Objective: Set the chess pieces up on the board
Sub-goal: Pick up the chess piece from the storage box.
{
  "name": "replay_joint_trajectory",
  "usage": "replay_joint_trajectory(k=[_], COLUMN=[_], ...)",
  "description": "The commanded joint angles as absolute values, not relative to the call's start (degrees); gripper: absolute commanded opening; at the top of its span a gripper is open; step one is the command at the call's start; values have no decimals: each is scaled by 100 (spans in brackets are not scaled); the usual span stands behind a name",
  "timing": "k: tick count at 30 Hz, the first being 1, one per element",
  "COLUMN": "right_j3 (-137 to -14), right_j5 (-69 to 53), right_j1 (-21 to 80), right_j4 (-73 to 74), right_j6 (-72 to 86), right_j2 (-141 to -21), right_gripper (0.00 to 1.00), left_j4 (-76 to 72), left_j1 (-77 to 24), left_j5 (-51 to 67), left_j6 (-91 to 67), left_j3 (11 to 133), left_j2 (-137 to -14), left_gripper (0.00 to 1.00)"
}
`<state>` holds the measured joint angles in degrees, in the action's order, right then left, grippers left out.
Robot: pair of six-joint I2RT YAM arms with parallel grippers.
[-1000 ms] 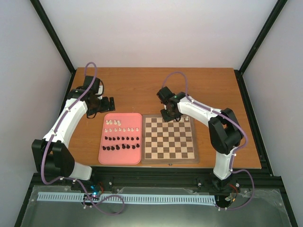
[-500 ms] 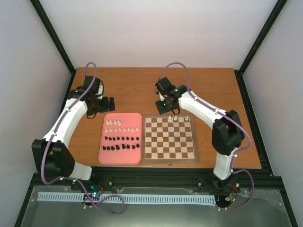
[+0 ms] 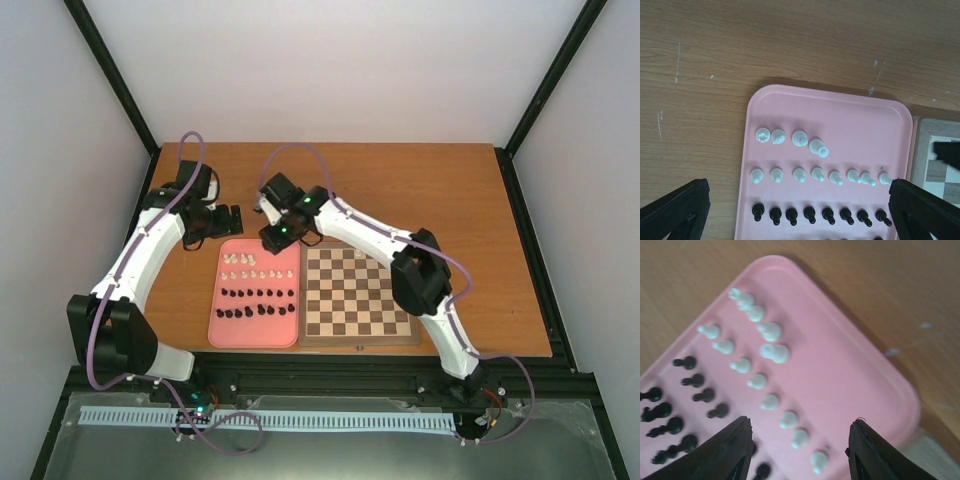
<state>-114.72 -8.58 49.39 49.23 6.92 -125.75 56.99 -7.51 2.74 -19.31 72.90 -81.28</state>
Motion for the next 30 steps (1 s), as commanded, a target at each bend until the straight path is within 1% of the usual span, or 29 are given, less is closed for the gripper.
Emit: replay_joint_trajectory(k=[1, 5, 14, 30], right_j3=[-12006, -12427, -13156, -13422], right_j5=[-1578, -1686, -2002, -1983], right_j1=[5057, 5156, 5159, 5253], right_j4=[4760, 4820, 4742, 4800], right_j6=[679, 607, 712, 775], right_j2=[-13036, -13439, -14234, -14646], right_gripper=[53, 53, 52, 48], left_j4=[5883, 6088, 6088, 6023], left_j1=[-729, -615, -256, -225], left_j5=[-114, -468, -297, -80], left_j6=[-2228, -2555, -2803, -2795], left_j3=[7450, 7545, 7779, 7551], left_j2=[-8174, -8230, -8191, -8266], left_gripper=[100, 100, 100, 100])
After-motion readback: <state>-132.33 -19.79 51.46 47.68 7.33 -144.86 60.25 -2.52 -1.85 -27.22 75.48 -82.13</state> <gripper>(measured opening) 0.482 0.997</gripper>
